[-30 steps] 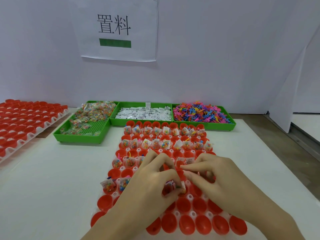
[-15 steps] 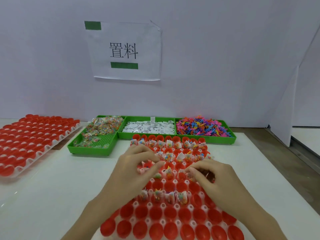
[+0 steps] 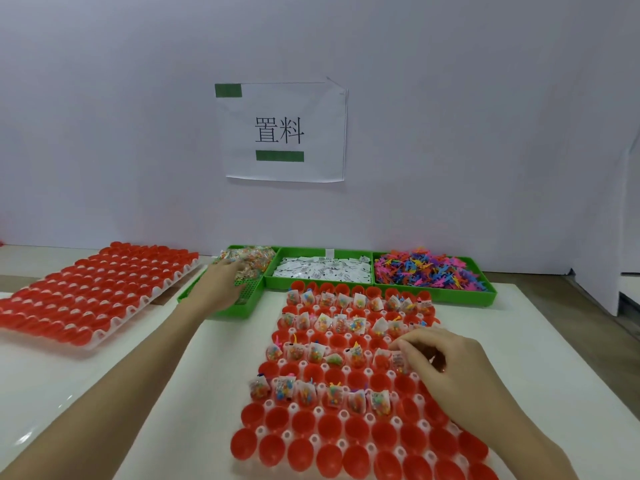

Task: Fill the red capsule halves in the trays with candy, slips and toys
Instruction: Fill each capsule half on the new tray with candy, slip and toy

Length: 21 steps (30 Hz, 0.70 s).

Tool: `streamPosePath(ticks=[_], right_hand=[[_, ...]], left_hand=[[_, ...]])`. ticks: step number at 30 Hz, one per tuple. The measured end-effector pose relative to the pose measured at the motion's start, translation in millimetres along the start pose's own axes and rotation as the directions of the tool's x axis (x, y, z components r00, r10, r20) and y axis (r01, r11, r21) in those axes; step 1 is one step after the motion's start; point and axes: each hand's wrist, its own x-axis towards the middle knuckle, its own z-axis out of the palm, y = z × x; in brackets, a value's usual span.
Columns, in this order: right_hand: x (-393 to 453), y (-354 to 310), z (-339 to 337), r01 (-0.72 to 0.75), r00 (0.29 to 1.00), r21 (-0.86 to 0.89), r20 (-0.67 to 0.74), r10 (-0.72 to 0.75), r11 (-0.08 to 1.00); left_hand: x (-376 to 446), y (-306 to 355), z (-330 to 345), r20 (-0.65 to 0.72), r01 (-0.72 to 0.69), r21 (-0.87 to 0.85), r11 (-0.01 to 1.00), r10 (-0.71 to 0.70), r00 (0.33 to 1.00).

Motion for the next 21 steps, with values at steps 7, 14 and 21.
streamPosePath(ticks=[7,14,21], right_hand=[[2.1,2.9,3.6,-0.007,0.999,-0.010,0.031,0.007,1.000],[2.7,6.4,2.4,0.004,1.000,-0.021,0.014,-0.004,1.000],[2.2,3.9,3.7,0.002,0.999,-0.025,0.035,-0.001,1.000]], left_hand=[[26.3,-8.8,18.5,0.172,-0.095,0.145,0.985,0.069,0.983],[32.8,-1.3,26.0,-0.003,-0.065,0.148,0.987,0.066,0.998],[18.2,11.6,14.1,-0.104,-0.089,0.262,0.961,0.120,0.987]])
